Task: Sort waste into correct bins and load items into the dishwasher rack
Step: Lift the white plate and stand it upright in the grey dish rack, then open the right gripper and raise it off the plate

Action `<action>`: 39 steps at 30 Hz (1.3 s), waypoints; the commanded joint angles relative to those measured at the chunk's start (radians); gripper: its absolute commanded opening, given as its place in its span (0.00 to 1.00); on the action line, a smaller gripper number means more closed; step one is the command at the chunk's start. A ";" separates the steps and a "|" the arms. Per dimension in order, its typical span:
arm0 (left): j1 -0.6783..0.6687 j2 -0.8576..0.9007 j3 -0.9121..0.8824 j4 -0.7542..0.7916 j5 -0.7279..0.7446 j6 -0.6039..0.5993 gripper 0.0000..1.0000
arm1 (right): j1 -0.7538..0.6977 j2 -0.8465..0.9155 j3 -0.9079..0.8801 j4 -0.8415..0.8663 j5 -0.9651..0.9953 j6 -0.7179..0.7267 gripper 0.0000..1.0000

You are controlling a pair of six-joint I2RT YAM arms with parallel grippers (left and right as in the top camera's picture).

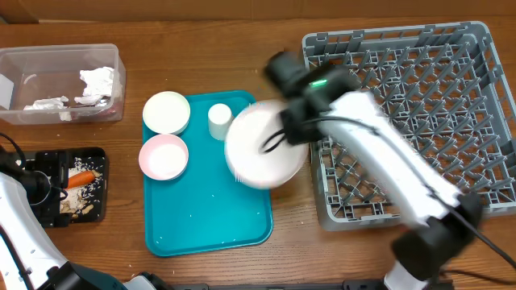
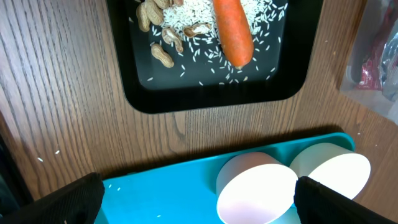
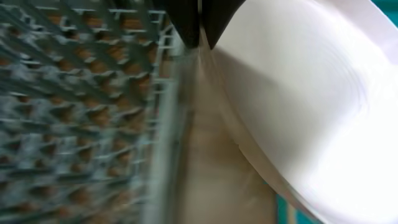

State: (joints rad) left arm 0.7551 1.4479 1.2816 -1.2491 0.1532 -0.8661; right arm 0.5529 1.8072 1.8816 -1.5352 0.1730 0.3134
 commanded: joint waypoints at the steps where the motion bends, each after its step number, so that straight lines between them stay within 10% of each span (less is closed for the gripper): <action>1: 0.004 0.003 -0.005 -0.003 -0.011 -0.017 1.00 | -0.111 -0.099 0.029 0.000 0.096 -0.003 0.04; 15: 0.004 0.003 -0.005 -0.003 -0.011 -0.017 1.00 | -0.548 -0.097 0.014 0.347 0.431 -0.040 0.04; 39: 0.004 0.003 -0.005 -0.003 -0.011 -0.017 1.00 | -0.525 0.083 -0.037 0.494 0.612 -0.192 0.04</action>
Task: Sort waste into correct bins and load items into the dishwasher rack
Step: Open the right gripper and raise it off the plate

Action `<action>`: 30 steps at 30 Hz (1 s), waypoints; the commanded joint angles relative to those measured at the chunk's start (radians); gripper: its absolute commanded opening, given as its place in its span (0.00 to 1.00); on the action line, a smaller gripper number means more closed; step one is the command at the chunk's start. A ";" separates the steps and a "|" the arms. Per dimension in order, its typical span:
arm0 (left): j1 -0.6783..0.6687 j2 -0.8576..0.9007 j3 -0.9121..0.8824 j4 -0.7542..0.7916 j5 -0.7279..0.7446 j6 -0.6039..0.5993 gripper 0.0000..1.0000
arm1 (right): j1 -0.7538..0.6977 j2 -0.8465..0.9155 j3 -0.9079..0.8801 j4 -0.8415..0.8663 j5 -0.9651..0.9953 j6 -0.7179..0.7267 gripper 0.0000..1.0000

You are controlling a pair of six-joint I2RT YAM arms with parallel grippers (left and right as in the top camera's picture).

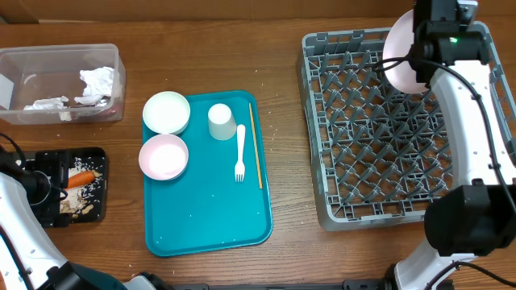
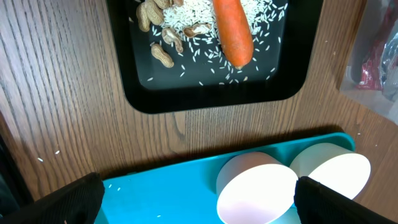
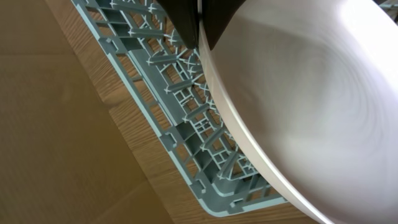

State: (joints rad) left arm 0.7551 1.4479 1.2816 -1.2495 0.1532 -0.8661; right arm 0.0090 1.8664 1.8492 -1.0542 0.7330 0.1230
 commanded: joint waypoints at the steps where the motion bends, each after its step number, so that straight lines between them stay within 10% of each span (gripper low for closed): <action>1: 0.004 0.003 -0.005 -0.002 -0.011 -0.017 1.00 | 0.025 0.030 -0.009 0.015 0.057 -0.006 0.04; 18: 0.004 0.003 -0.005 -0.002 -0.011 -0.017 1.00 | 0.108 0.073 -0.076 0.072 0.150 -0.045 0.05; 22: 0.004 0.003 -0.005 -0.002 -0.011 -0.017 1.00 | 0.149 0.073 -0.076 0.029 0.064 -0.042 0.26; 25: 0.004 0.003 -0.005 -0.002 -0.011 -0.017 1.00 | 0.179 0.071 -0.068 0.007 -0.018 -0.041 0.98; 30: 0.004 0.003 -0.005 -0.002 -0.011 -0.017 1.00 | 0.204 0.043 0.007 -0.077 -0.101 0.075 1.00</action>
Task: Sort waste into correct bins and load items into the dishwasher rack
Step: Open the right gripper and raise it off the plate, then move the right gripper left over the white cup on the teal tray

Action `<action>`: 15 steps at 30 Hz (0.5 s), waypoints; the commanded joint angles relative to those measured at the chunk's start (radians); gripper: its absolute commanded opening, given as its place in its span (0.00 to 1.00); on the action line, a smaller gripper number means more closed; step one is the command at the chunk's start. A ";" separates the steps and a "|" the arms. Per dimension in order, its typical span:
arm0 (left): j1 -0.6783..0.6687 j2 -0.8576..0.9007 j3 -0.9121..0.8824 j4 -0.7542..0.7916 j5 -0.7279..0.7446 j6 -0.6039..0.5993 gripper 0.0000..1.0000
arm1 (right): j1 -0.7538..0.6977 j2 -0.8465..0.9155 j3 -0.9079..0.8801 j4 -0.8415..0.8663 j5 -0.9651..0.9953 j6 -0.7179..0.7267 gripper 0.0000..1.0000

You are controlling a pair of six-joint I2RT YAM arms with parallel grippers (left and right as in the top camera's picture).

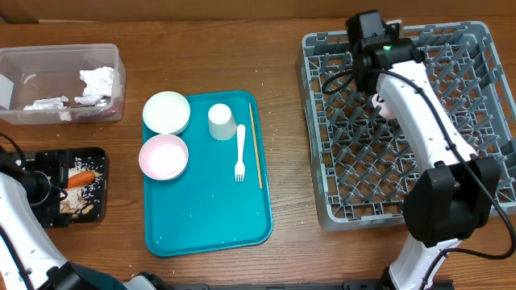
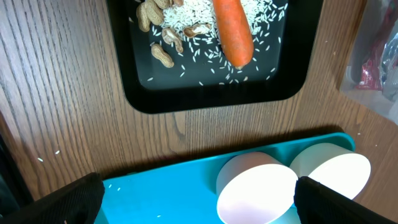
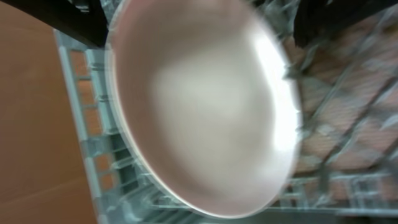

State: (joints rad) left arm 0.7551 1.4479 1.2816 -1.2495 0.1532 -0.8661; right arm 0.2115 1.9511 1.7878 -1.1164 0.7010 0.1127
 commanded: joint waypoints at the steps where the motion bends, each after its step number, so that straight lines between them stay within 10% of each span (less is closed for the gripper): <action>1: 0.004 0.003 -0.005 -0.002 -0.011 -0.017 1.00 | 0.002 -0.054 0.095 -0.040 -0.096 0.119 1.00; 15: 0.004 0.003 -0.005 -0.002 -0.011 -0.017 1.00 | 0.002 -0.167 0.318 -0.163 -1.088 0.148 1.00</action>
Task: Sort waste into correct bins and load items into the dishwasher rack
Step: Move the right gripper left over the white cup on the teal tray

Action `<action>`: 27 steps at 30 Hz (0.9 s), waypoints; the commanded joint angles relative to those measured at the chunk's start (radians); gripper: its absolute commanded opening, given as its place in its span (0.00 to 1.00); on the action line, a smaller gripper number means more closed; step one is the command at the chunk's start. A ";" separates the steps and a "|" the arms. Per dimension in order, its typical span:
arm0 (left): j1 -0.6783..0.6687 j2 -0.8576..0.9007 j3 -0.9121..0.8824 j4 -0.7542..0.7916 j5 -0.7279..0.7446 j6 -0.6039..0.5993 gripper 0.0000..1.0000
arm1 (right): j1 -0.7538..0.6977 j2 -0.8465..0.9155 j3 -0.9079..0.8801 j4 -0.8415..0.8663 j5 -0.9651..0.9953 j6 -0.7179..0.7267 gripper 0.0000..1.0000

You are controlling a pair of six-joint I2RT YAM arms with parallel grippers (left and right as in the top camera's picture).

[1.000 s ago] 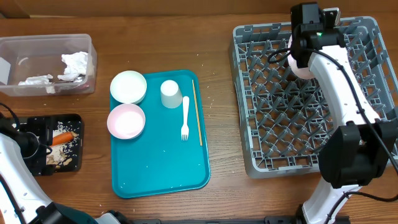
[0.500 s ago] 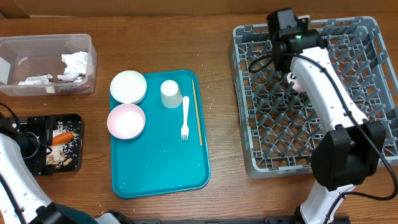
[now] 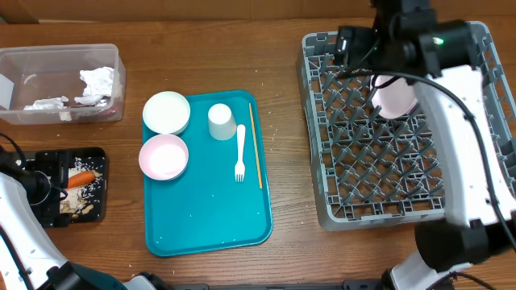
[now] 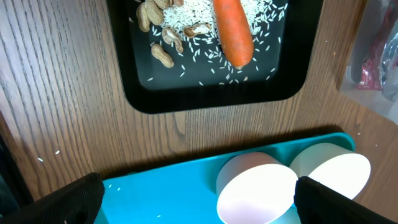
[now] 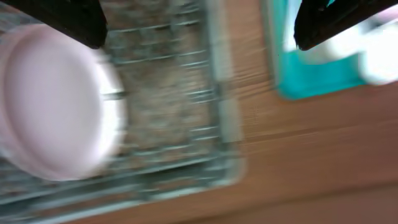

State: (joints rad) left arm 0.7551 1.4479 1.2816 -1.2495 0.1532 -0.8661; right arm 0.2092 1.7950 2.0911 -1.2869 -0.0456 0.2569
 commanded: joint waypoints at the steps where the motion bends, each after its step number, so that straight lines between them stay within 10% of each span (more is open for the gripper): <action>1: 0.004 0.003 -0.005 -0.002 -0.011 -0.017 1.00 | 0.008 -0.010 0.009 0.015 -0.379 0.004 1.00; 27: 0.004 0.003 -0.005 -0.002 -0.011 -0.017 1.00 | 0.489 0.114 -0.016 0.110 0.008 0.167 1.00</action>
State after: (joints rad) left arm 0.7551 1.4479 1.2816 -1.2495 0.1528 -0.8661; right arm 0.6712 1.8675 2.0846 -1.1900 -0.0631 0.4110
